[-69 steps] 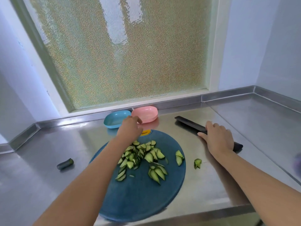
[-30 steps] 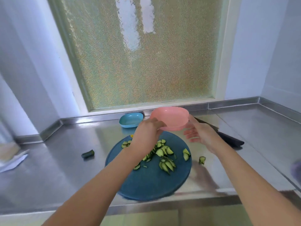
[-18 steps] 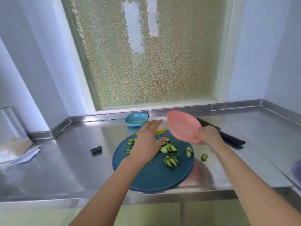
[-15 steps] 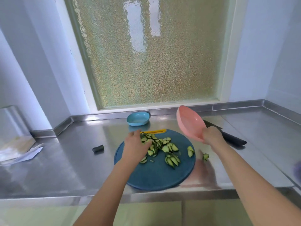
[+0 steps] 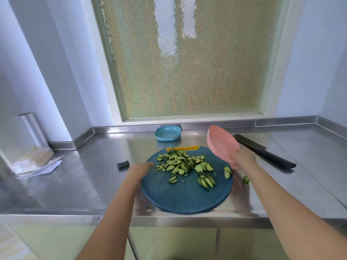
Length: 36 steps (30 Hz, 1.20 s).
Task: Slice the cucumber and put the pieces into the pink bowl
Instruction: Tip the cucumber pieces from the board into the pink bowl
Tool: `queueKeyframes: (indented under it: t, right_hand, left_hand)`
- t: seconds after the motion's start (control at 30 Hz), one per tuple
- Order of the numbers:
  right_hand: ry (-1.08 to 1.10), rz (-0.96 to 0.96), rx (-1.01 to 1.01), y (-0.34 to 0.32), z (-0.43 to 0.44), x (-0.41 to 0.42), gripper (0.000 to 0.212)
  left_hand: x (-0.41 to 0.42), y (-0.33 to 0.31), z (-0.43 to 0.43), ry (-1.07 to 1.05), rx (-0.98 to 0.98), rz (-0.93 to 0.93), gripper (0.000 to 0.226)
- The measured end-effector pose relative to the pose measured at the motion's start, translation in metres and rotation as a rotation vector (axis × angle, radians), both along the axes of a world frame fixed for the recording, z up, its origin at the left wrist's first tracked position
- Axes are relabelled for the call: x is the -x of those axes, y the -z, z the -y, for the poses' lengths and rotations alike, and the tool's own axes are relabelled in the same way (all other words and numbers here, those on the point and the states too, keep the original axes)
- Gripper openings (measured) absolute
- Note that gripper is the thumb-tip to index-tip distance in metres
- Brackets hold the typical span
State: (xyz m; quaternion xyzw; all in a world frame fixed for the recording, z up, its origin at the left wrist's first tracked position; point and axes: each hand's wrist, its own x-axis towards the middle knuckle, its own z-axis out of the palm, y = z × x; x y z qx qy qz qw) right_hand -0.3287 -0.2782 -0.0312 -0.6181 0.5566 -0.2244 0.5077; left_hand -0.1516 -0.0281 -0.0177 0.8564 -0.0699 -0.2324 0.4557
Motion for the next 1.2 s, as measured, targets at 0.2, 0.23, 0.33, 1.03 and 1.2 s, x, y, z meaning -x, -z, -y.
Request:
queueKeyframes:
  t: [0.2,0.23,0.33,1.03,1.2]
  right_hand:
    - [-0.002,-0.044,0.001,-0.003,-0.001,-0.001,0.021]
    - [0.000,-0.044,-0.005,-0.003,0.000,-0.001,0.019]
    - [0.024,0.007,-0.037,0.000,0.001,0.001,0.021]
    - [-0.097,-0.520,0.407,-0.049,0.028,0.041,0.025]
    - [-0.333,-0.685,0.408,-0.039,0.008,0.018,0.027]
  left_hand:
    - [-0.016,0.005,-0.020,-0.060,0.252,-0.240,0.012]
    - [-0.014,0.008,-0.021,-0.066,0.299,-0.252,0.015]
    - [0.000,0.016,-0.020,-0.061,0.526,-0.363,0.019]
    - [-0.033,-0.040,-0.040,-0.186,0.855,-0.405,0.039]
    - [-0.053,-0.050,-0.047,-0.215,0.807,-0.389,0.033]
